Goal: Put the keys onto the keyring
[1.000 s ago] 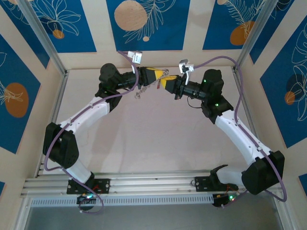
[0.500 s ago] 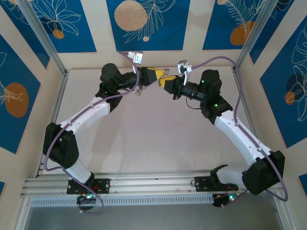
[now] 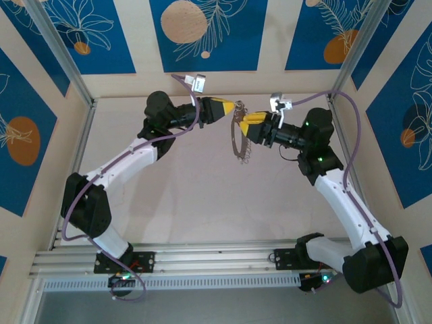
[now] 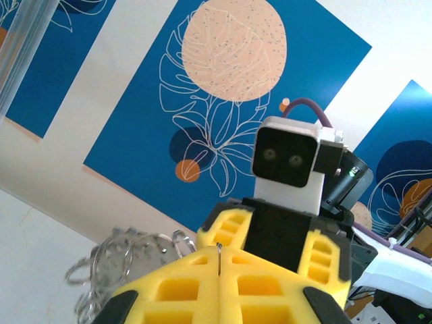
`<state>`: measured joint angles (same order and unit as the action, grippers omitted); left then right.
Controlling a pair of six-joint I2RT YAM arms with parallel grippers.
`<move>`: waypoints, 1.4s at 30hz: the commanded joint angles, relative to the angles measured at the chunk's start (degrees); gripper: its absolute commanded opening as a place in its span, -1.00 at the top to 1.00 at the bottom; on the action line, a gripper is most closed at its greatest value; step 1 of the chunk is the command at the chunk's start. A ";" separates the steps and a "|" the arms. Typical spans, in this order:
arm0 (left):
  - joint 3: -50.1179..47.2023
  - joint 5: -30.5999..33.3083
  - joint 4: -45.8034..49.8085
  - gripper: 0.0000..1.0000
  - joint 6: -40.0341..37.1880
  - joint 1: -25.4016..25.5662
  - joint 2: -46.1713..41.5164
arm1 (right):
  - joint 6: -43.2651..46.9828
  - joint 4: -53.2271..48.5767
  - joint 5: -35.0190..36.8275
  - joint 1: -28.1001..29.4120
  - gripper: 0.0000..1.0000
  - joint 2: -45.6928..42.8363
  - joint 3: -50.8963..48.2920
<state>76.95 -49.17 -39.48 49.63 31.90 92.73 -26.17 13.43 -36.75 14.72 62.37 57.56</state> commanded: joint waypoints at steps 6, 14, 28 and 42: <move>-0.48 0.60 -5.60 1.00 1.99 0.46 -1.71 | -11.17 12.47 3.02 -2.24 0.18 -0.23 -2.01; -0.48 0.65 -5.78 1.00 2.07 0.52 -1.67 | -18.73 20.24 1.10 -2.16 0.21 4.63 -0.22; -0.57 0.56 -5.87 1.00 1.98 0.53 -1.72 | -19.53 22.08 1.51 -0.46 0.36 5.52 -0.17; -0.31 0.30 -6.04 1.00 2.23 0.65 -1.42 | -19.18 21.37 1.16 0.81 0.44 7.59 2.07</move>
<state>76.53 -49.17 -41.56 51.00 32.03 92.73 -45.45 33.71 -35.42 14.96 69.52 57.65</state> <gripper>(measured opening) 0.047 0.282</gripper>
